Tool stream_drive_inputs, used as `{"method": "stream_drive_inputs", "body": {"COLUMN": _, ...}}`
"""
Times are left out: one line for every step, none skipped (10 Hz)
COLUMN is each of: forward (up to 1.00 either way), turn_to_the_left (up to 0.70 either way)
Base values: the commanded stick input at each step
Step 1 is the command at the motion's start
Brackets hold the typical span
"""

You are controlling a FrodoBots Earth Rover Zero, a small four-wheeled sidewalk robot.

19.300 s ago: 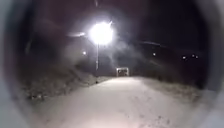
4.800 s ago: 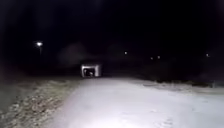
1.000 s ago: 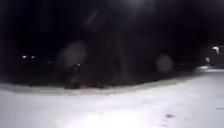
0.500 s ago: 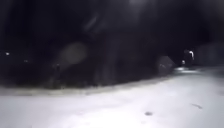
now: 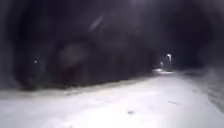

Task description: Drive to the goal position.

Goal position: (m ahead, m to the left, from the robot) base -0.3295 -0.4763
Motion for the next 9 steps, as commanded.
{"method": "stream_drive_inputs", "body": {"forward": 0.0, "turn_to_the_left": -0.14}}
{"method": "stream_drive_inputs", "body": {"forward": 0.0, "turn_to_the_left": 0.0}}
{"method": "stream_drive_inputs", "body": {"forward": 0.0, "turn_to_the_left": 0.0}}
{"method": "stream_drive_inputs", "body": {"forward": 0.0, "turn_to_the_left": 0.0}}
{"method": "stream_drive_inputs", "body": {"forward": 0.0, "turn_to_the_left": 0.0}}
{"method": "stream_drive_inputs", "body": {"forward": 0.0, "turn_to_the_left": 0.0}}
{"method": "stream_drive_inputs", "body": {"forward": 0.0, "turn_to_the_left": 0.0}}
{"method": "stream_drive_inputs", "body": {"forward": 0.0, "turn_to_the_left": 0.0}}
{"method": "stream_drive_inputs", "body": {"forward": 0.0, "turn_to_the_left": 0.0}}
